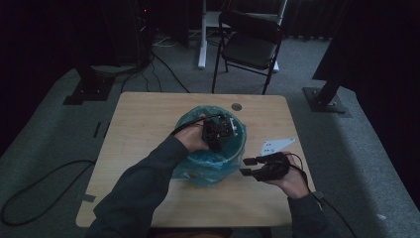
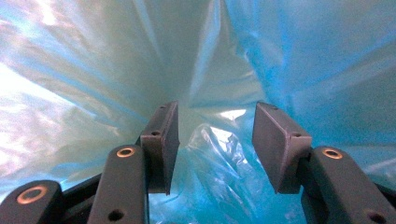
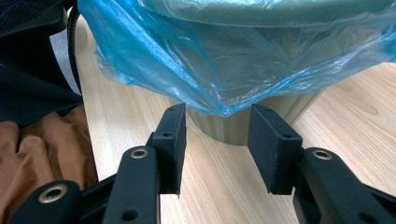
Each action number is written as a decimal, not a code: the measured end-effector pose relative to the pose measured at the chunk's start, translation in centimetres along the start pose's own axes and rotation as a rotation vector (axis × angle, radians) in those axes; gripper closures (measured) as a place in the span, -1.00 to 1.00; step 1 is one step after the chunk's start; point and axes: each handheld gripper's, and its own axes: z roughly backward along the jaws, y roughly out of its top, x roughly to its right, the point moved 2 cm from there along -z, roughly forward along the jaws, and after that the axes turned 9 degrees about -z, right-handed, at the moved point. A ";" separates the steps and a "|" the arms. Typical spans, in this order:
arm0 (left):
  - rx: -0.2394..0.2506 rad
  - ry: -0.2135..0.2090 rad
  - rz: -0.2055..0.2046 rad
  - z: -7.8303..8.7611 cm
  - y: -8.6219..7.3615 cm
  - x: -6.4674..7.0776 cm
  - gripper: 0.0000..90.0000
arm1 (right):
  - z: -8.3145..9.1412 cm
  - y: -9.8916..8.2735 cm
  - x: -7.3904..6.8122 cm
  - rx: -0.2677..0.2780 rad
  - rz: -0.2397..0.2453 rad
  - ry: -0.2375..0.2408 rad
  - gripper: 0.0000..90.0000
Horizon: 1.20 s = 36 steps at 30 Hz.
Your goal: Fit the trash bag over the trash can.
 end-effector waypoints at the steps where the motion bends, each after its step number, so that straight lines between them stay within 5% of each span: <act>1: 0.011 0.004 0.005 0.2 0.0 0.0 0.14 | 0.0 0.0 0.0 -0.001 0.000 0.000 0.26; 12: 0.146 0.050 0.071 3.3 -1.3 0.0 0.14 | 0.0 -0.1 0.0 0.000 -0.003 -0.002 0.26; 36: 0.311 0.148 0.128 7.4 -3.0 0.3 0.14 | 0.0 -0.1 0.0 0.001 -0.004 -0.001 0.26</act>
